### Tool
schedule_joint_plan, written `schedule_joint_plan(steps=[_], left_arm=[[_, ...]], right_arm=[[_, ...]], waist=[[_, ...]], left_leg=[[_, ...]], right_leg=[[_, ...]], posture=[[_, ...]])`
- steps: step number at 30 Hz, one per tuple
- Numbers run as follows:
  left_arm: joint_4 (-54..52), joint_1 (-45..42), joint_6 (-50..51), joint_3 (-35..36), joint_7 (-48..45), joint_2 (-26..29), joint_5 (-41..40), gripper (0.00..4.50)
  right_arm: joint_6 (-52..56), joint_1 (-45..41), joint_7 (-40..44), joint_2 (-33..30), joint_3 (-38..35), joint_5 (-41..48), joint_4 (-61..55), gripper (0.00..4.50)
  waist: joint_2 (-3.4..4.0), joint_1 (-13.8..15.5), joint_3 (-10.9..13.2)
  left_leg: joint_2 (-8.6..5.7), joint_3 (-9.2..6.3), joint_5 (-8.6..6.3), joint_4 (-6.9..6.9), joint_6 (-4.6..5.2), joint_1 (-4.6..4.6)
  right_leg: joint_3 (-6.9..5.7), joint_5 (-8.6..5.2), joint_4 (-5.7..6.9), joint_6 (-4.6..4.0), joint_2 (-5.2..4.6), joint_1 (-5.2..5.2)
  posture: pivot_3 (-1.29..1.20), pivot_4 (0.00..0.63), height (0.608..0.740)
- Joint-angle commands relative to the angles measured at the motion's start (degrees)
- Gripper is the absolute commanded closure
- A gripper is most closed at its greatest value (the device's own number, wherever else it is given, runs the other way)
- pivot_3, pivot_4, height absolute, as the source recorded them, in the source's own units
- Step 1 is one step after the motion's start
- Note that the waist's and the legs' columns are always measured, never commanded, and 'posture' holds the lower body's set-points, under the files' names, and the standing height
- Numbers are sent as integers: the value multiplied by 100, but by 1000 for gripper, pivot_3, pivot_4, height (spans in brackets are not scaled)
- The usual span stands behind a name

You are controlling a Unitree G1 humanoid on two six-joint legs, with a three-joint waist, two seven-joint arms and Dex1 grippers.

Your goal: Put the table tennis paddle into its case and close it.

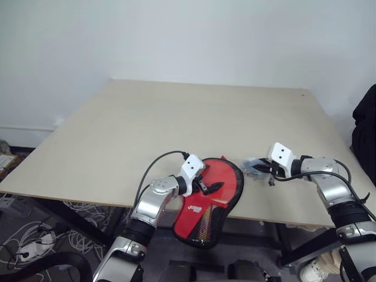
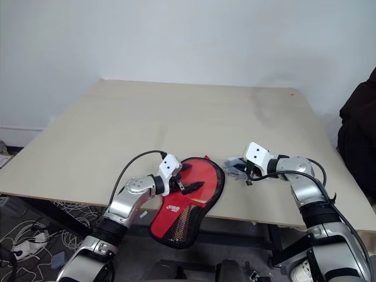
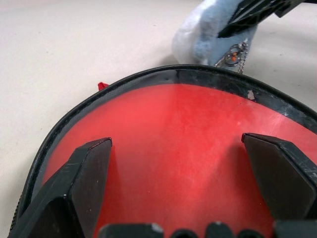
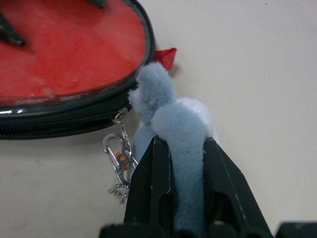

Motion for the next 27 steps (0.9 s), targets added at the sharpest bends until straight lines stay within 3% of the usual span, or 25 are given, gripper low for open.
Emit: schedule_joint_plan(steps=[1, 16, 17, 27], left_arm=[[562, 346, 362, -135, -25, 168, 174, 0], [554, 328, 396, -135, -56, 163, 174, 0], [553, 329, 397, -137, -54, 163, 176, 0], [613, 276, 393, -143, -44, 154, 195, 0]], right_arm=[[64, 69, 42, -280, -289, 104, -163, 4231], [852, -370, -628, -97, -271, 7, 399, 4231], [976, -409, -546, -104, -248, 41, 400, 3607], [1444, -936, 953, -560, -194, 563, -68, 725]], waist=[[0, -1, 0], [1, 5, -1], [1, 9, -1], [12, 17, -11]], left_leg=[[0, -1, 0, 0, 0, 0], [0, -5, -1, 1, -2, 0], [0, -5, -2, 1, -4, -1], [5, -9, -12, 1, -22, 0]], right_leg=[[0, 0, 0, 0, 0, 0], [-4, 1, -2, -1, -8, 1], [-4, 1, -2, -2, -9, 0], [-7, 1, -1, -2, -7, -1]], posture=[[0, 0, 740], [0, 0, 740], [0, 0, 740], [0, 0, 740]])
